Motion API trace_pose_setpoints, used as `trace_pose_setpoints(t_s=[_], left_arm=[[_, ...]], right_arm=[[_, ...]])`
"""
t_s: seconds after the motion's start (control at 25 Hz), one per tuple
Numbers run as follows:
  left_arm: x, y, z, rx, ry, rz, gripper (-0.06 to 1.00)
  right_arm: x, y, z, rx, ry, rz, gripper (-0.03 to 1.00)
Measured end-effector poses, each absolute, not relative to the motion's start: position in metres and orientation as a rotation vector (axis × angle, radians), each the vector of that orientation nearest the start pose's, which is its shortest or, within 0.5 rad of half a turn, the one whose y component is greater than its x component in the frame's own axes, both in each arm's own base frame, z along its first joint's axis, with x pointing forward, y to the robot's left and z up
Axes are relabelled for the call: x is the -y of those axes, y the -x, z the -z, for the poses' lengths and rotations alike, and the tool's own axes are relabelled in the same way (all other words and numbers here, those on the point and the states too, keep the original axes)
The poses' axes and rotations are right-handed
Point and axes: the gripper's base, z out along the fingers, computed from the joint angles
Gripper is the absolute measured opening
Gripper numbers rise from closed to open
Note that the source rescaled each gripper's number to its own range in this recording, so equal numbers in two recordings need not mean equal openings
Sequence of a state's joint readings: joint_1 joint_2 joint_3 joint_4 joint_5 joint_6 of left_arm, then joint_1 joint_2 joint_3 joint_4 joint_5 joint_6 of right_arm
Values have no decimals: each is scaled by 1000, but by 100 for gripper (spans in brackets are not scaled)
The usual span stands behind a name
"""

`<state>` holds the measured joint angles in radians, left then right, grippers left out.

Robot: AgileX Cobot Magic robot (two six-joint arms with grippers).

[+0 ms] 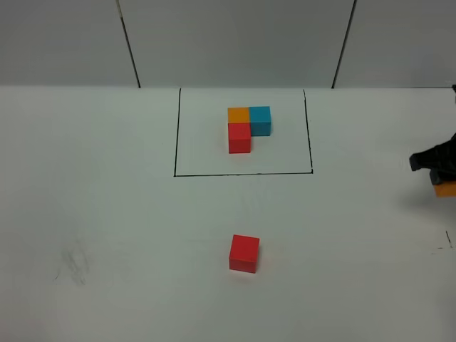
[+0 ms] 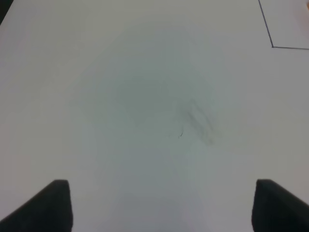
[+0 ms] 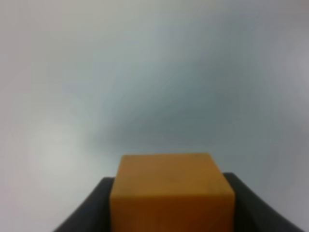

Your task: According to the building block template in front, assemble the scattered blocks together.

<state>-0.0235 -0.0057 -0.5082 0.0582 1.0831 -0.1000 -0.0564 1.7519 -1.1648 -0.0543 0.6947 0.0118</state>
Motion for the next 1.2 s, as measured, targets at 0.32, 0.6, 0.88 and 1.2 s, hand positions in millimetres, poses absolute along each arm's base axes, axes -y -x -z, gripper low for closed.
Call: trace_pose_setpoints(t_s=[0.32, 0.6, 0.88, 1.2], left_arm=[[-5, 8, -278, -2050, 82, 7, 67], [-5, 8, -278, -2050, 82, 7, 67], [-5, 8, -278, -2050, 82, 7, 67], [-5, 8, -278, -2050, 82, 7, 67]], right_arm=[[-48, -347, -259, -2715, -100, -44, 28], [-130, -325, -262, -2737, -33, -126, 28], [-170, -323, -252, -2749, -239, -97, 28], [-219, -341, -225, -2823, -230, -57, 28]])
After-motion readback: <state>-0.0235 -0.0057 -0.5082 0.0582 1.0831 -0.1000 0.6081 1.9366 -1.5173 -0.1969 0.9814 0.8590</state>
